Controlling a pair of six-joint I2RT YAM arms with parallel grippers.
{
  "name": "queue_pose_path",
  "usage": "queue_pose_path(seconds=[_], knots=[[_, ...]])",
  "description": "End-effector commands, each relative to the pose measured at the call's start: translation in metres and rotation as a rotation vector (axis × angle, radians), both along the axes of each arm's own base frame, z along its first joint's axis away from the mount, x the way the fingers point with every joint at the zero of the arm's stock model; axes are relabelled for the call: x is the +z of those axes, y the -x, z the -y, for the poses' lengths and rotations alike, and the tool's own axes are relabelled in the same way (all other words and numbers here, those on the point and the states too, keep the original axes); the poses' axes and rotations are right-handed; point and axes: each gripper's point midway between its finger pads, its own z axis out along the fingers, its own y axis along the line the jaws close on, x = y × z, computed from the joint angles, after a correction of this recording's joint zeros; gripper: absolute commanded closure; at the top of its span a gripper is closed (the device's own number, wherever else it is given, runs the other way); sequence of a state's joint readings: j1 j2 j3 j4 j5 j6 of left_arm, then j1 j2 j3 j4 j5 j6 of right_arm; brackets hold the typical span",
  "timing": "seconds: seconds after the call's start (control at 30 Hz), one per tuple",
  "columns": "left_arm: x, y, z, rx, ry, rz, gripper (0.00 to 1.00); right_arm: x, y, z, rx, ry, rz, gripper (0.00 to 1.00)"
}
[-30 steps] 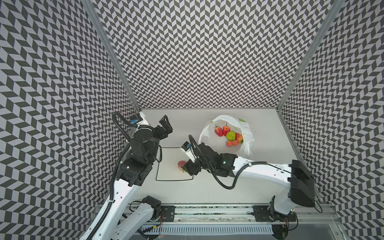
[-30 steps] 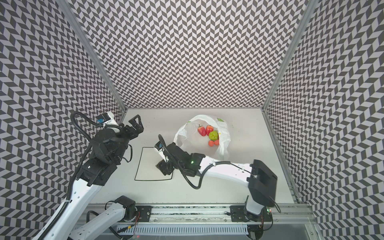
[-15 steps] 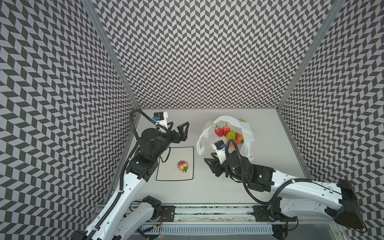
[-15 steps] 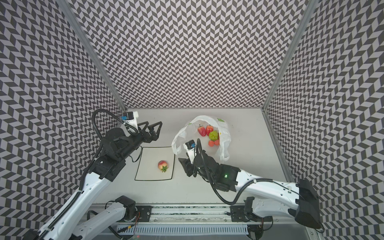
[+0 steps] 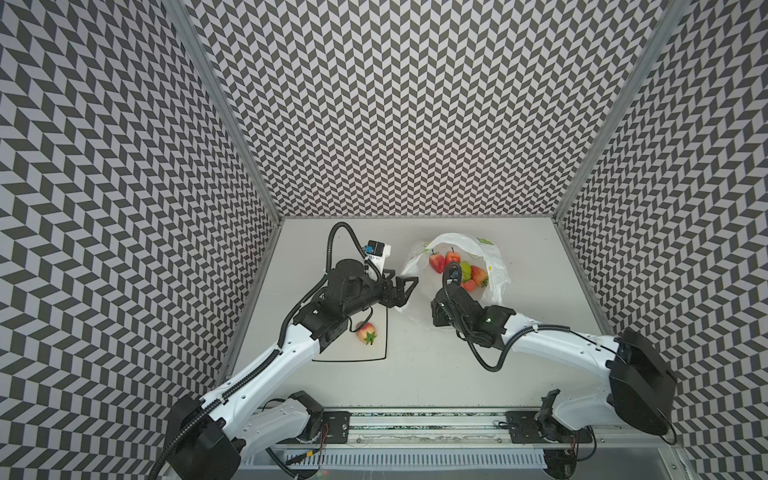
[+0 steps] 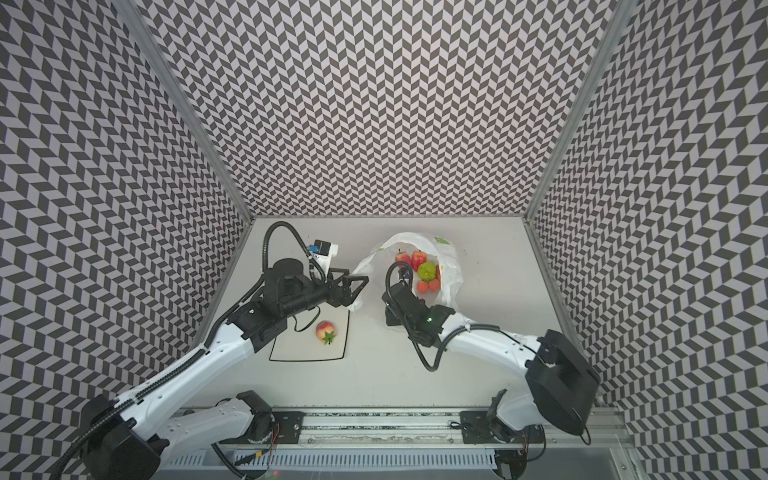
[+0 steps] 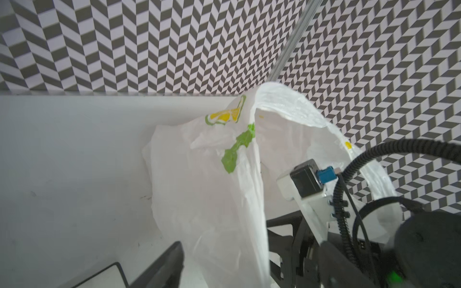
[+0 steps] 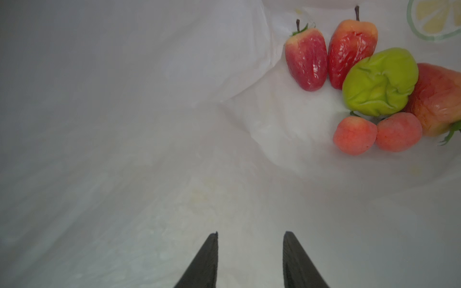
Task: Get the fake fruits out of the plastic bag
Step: 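Reach the right gripper back into the bag toward the fruits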
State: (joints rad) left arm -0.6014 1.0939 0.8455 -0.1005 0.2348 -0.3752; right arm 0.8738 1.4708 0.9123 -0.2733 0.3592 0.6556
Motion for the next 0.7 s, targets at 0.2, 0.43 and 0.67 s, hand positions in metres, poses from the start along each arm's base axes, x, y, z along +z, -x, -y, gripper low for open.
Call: queue_pose_path(seconds=[0.2, 0.43, 0.67], knots=[[-0.015, 0.0, 0.016, -0.03, 0.008, -0.008, 0.89, -0.008, -0.062, 0.037, -0.185, 0.037, -0.007, 0.37], [-0.012, 0.027, 0.043, -0.117, 0.042, -0.016, 1.0, -0.027, -0.092, 0.066, -0.238, 0.094, -0.041, 0.34], [-0.012, 0.038, 0.056, -0.148, 0.053, -0.02, 1.0, -0.046, -0.112, 0.069, -0.245, 0.073, -0.093, 0.35]])
